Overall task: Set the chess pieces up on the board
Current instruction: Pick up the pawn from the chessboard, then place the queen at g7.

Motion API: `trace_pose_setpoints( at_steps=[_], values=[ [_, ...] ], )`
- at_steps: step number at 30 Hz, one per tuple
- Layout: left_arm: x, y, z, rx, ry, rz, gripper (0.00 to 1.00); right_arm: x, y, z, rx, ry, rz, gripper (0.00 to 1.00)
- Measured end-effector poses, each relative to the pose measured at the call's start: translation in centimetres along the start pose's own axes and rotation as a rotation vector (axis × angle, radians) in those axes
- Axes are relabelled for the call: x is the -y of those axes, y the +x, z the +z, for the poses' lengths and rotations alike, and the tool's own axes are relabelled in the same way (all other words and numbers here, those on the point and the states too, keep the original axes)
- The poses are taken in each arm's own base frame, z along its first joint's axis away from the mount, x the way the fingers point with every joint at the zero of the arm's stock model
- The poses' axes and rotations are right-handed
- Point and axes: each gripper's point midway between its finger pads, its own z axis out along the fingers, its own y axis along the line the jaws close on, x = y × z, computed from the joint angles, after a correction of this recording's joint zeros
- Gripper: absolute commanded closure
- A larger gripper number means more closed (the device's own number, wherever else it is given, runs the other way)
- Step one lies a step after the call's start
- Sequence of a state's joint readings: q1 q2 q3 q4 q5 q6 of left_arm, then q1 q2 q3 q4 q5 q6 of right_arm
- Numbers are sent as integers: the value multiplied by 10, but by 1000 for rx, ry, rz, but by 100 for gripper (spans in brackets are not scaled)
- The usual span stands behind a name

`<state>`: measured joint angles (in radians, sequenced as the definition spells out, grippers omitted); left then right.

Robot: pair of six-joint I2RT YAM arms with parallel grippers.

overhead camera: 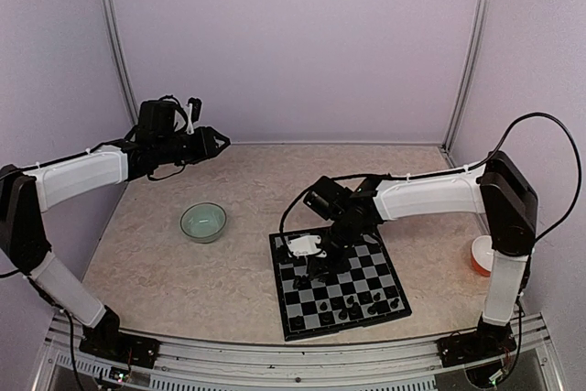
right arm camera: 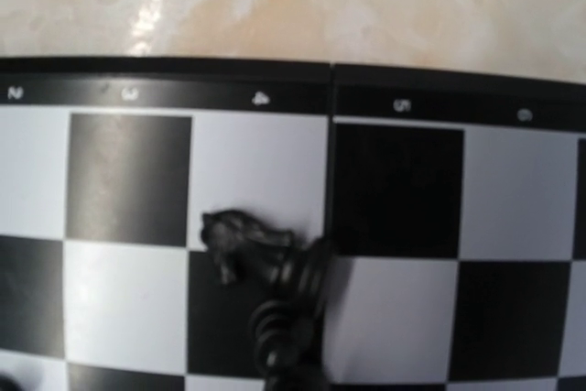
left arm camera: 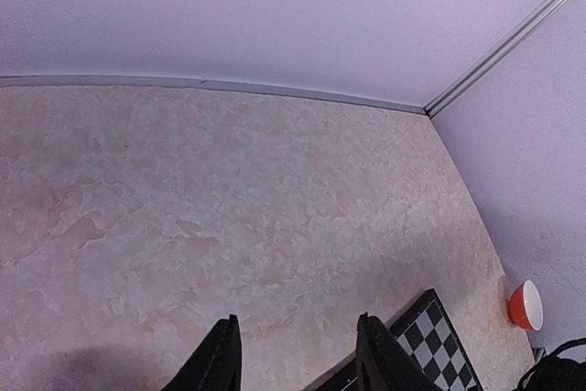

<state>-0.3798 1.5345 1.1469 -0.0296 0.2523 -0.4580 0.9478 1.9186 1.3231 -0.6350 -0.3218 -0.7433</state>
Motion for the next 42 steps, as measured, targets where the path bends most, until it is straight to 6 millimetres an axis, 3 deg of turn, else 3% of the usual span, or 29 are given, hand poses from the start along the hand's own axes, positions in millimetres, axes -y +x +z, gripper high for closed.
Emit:
trace_pose_setpoints(
  at_steps=[6,10,14,22,35,42],
  values=[
    [0,0,0,-2,4,-8,56,-4,1,-3,-6,-11,4,99],
    [-1,-1,-1,-2,6,-10,56,-11,-5,-16,8,-11,-9,98],
    [-5,-3,-2,0,5,-15,56,-30,-20,-22,28,-36,-61,98],
    [-8,-5,-3,3,2,-21,56,-73,-31,-9,3,-132,-145,98],
    [-12,-6,-4,5,1,-25,56,-76,-19,5,-42,-161,-133,96],
    [-12,-7,-4,4,2,-25,56,-76,-18,8,-49,-165,-127,76]
  ],
)
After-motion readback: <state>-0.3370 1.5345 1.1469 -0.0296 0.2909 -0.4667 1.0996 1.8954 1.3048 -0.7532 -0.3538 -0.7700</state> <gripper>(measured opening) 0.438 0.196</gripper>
